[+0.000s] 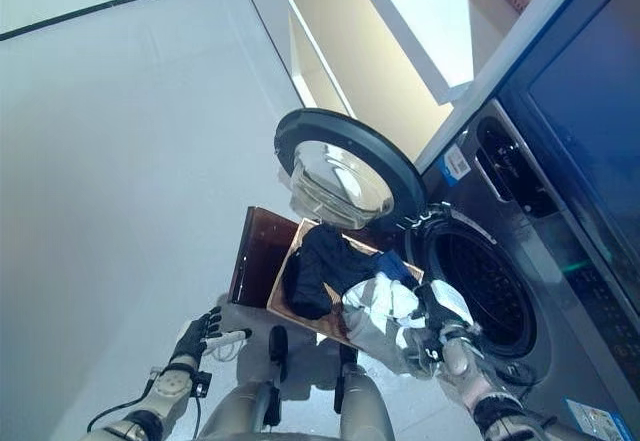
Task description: Pick up the clothes and place them into the washing machine
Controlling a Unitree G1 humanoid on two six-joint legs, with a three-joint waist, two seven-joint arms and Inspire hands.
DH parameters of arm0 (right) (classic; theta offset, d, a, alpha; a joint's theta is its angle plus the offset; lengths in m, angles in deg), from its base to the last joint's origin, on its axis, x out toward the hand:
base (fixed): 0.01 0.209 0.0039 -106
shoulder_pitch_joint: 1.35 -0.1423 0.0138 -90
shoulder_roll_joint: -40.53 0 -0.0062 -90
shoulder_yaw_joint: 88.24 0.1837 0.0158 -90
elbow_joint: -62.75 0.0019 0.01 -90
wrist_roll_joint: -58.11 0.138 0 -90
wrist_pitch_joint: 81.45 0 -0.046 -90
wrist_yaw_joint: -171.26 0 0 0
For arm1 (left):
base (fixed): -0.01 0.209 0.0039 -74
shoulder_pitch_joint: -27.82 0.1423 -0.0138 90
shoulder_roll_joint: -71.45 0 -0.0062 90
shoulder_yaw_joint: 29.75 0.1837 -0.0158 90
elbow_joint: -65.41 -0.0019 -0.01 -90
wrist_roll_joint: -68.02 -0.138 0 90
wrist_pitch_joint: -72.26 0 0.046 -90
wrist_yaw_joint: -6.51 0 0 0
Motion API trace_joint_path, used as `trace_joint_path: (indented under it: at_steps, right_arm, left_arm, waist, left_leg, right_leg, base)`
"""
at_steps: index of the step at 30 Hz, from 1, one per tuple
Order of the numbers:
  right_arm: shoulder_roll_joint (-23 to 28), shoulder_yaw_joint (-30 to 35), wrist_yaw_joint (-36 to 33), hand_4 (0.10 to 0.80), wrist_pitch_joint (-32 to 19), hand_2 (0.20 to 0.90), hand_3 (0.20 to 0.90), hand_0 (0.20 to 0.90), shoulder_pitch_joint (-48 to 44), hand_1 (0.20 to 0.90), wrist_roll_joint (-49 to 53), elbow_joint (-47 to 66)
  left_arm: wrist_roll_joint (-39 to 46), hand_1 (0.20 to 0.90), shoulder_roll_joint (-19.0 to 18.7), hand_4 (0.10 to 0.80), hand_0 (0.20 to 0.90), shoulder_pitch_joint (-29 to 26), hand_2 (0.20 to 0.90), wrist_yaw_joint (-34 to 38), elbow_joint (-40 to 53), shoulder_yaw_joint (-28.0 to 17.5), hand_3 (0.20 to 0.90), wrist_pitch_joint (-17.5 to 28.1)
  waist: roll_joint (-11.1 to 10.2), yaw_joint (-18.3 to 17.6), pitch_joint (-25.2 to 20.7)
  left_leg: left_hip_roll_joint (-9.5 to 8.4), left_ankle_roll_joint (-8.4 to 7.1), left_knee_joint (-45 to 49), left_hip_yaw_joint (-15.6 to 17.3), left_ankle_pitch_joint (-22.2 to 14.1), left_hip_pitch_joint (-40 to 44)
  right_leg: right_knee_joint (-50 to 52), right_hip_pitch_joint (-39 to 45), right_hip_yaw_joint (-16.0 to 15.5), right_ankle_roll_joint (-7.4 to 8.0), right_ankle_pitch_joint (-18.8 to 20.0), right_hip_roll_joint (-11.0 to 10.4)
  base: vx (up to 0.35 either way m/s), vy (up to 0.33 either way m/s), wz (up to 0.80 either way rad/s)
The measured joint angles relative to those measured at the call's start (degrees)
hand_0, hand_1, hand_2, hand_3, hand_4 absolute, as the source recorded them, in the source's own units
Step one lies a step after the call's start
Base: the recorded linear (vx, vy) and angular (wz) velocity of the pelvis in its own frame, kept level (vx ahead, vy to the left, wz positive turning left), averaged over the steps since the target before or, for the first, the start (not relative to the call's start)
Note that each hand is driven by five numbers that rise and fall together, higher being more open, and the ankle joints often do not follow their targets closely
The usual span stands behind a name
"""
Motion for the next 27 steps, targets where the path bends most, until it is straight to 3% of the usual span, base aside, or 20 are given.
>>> trace_joint_path:
  at_steps: [11, 22, 27]
  right_arm:
    - [-4.82, 4.37, 1.19, 0.300, -1.15, 0.200, 0.200, 0.200, 7.59, 0.200, 11.22, 1.06]
    - [-5.29, 7.67, 3.73, 0.300, -1.56, 0.200, 0.200, 0.200, 10.23, 0.200, 14.69, 6.16]
    - [-5.73, 9.93, 5.80, 0.300, -2.35, 0.200, 0.200, 0.200, 14.06, 0.200, 19.60, 16.08]
  left_arm:
    - [-0.28, 0.900, 0.06, 0.800, 0.900, 2.20, 0.900, 0.02, -0.61, -1.36, 0.900, 0.12]
    - [-0.97, 0.900, 0.49, 0.800, 0.900, 4.31, 0.900, -0.58, -0.59, -3.30, 0.900, 0.25]
    - [-0.95, 0.900, 0.84, 0.800, 0.900, 6.30, 0.900, -1.25, -0.59, -3.62, 0.900, 0.20]
  waist:
    - [0.36, -1.25, -2.70]
    - [0.45, -1.66, -4.76]
    - [0.32, -2.47, -5.66]
  left_leg:
    - [0.23, -0.07, -3.00, 0.23, -0.59, 6.56]
    - [0.75, -0.50, -3.24, 0.16, -1.53, 11.55]
    - [0.83, -0.81, -3.29, 0.42, -2.23, 13.73]
  right_leg:
    - [-8.58, 8.97, -0.45, 0.20, 2.67, 0.57]
    - [-10.68, 14.84, -0.61, -0.21, 2.66, 1.17]
    - [-10.85, 16.86, -0.57, -0.31, 2.47, 1.17]
  base:
    - [0.067, -0.007, -0.03]
    - [0.047, -0.007, -0.02]
    - [0.037, -0.006, -0.04]
